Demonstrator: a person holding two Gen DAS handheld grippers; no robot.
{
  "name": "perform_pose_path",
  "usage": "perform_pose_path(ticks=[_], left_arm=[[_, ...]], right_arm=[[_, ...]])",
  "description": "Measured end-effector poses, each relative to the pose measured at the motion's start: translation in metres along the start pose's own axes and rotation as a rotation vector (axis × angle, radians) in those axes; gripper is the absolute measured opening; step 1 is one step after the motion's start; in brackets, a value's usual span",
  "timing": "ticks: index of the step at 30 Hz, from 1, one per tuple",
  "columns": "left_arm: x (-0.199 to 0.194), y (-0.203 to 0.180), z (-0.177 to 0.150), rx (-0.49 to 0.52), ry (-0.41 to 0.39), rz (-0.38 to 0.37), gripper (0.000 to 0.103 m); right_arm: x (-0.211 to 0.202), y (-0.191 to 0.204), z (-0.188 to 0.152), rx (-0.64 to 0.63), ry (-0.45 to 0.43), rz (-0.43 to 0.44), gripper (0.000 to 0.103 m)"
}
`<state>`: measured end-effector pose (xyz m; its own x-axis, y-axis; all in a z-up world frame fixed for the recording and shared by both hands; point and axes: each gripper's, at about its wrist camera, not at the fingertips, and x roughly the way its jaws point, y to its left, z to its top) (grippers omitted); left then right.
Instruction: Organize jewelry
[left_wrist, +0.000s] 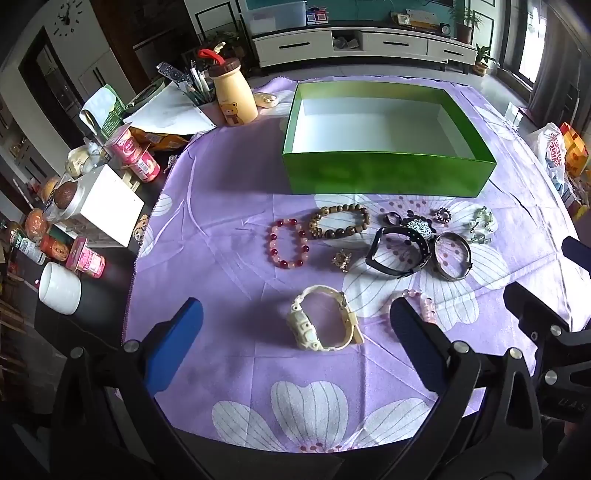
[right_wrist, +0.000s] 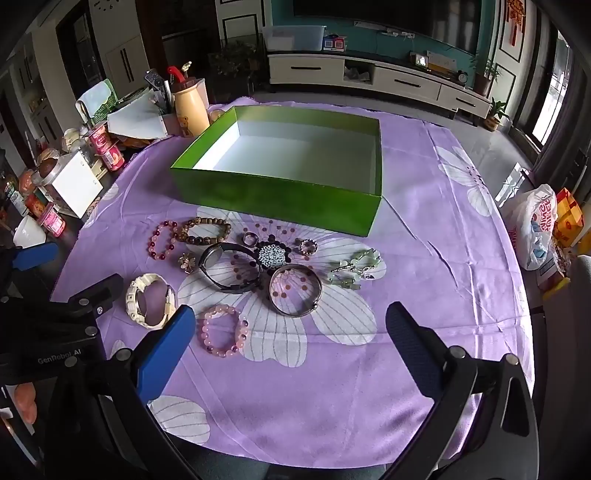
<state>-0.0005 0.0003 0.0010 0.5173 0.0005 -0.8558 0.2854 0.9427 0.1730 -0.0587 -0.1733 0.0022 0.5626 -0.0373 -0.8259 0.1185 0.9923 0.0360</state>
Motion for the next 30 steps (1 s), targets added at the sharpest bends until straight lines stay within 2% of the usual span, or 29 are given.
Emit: perform_pose_path(ticks=[6, 7, 9, 30], left_arm=[[-0.0026, 0.0022, 0.0001, -0.017, -0.011, 0.003, 0.101], [0.0038, 0.0003, 0.0008, 0.015, 0.004, -0.024, 0.101], [0.0048, 0.002, 0.0025, 0.016, 0.003, -0.027, 0.101], [-0.005, -0.004, 0.0006, 0.02, -0.036, -0.025, 0.101]], right_arm=[[0.0041, 0.0007, -0.0002, 0.003, 0.007, 0.011, 0.102], [0.0041, 0.001, -0.0003, 0.003, 0.008, 0.011, 0.102], [0.0037, 0.0026, -0.0009, 0.005, 0.008, 0.011, 0.102], [0.0011, 0.0009, -0.0005, 0.006, 0.005, 0.023, 0.102]])
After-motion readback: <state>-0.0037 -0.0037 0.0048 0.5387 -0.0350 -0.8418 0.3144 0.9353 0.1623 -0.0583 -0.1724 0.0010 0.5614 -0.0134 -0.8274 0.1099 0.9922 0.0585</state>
